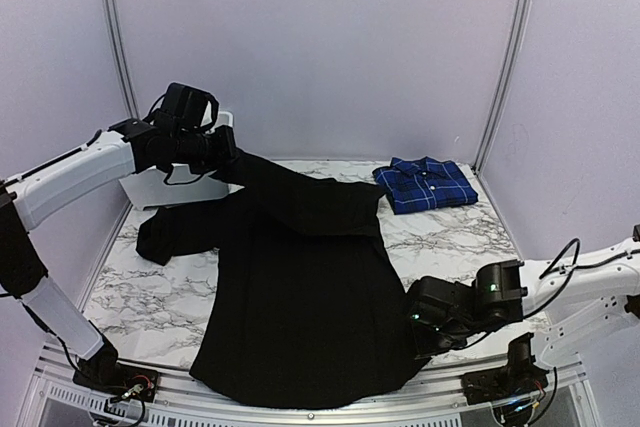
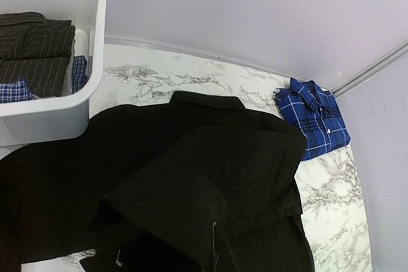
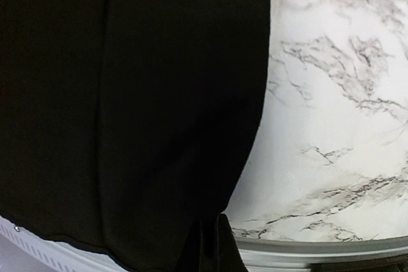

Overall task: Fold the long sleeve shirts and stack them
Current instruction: Fold the flattened shirt at the center of the board.

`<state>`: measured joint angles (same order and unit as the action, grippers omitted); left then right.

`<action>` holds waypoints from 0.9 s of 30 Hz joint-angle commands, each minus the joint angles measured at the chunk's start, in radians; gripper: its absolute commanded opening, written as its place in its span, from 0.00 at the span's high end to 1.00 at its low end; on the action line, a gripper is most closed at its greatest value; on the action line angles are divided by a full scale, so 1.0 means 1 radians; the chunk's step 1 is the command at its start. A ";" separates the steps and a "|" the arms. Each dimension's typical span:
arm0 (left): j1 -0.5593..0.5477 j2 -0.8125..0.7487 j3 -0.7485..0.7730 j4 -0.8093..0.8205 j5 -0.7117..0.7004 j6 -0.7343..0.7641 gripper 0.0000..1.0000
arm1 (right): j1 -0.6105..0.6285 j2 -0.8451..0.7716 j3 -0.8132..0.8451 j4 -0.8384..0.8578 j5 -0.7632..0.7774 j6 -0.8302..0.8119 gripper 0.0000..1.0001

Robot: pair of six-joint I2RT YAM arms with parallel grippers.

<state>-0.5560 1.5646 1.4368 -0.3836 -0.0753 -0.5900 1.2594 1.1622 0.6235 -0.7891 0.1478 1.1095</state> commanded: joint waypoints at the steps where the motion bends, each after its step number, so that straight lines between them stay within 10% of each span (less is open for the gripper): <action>1: 0.025 -0.036 0.051 -0.046 -0.043 0.039 1.00 | 0.010 0.019 0.119 -0.080 0.061 -0.047 1.00; 27: 0.194 -0.116 -0.037 -0.163 -0.092 0.088 1.00 | 0.033 0.391 0.247 0.468 -0.268 -0.315 1.00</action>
<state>-0.3645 1.4651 1.3788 -0.5301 -0.1753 -0.5171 1.2884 1.5269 0.8665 -0.4065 -0.0822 0.8127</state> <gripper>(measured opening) 0.006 0.004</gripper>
